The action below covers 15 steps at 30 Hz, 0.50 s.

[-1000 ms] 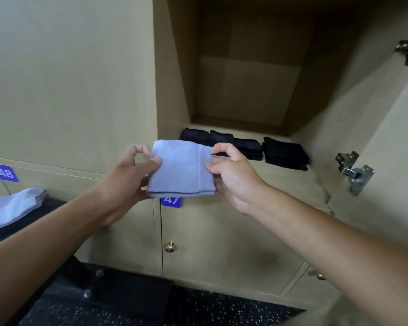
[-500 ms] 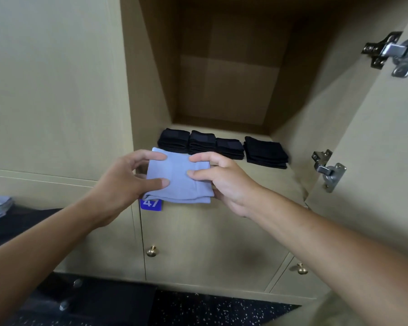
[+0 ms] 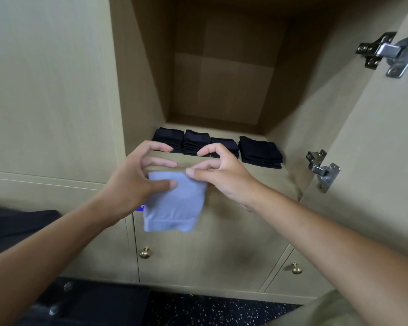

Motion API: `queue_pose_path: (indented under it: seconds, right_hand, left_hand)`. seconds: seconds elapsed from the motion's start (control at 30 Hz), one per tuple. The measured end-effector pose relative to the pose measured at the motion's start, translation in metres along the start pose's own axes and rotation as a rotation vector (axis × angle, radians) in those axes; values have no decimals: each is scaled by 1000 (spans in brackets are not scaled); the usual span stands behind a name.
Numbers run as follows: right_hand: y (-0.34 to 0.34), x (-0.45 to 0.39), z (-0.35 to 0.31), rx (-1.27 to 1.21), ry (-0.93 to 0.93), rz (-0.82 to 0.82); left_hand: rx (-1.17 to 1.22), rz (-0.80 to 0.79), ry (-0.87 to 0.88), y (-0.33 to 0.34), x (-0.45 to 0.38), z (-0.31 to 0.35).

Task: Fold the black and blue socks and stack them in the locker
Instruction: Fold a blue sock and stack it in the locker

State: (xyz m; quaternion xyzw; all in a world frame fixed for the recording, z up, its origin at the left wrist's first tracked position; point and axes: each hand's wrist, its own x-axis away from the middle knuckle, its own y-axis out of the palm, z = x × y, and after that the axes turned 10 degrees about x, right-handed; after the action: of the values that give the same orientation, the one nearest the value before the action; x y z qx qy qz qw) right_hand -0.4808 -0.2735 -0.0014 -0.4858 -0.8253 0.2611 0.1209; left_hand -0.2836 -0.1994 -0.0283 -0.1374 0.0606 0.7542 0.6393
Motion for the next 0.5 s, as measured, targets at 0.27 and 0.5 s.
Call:
queue_pose_path:
  seconds: [0.27,0.5]
  right_hand:
    - [7,-6,4,199,-147,-78]
    - [-13,-14,14,313,-192,74]
  left_hand:
    - [-37,44,20,6,-4,-2]
    - [-45,132,-14,12,-7,-7]
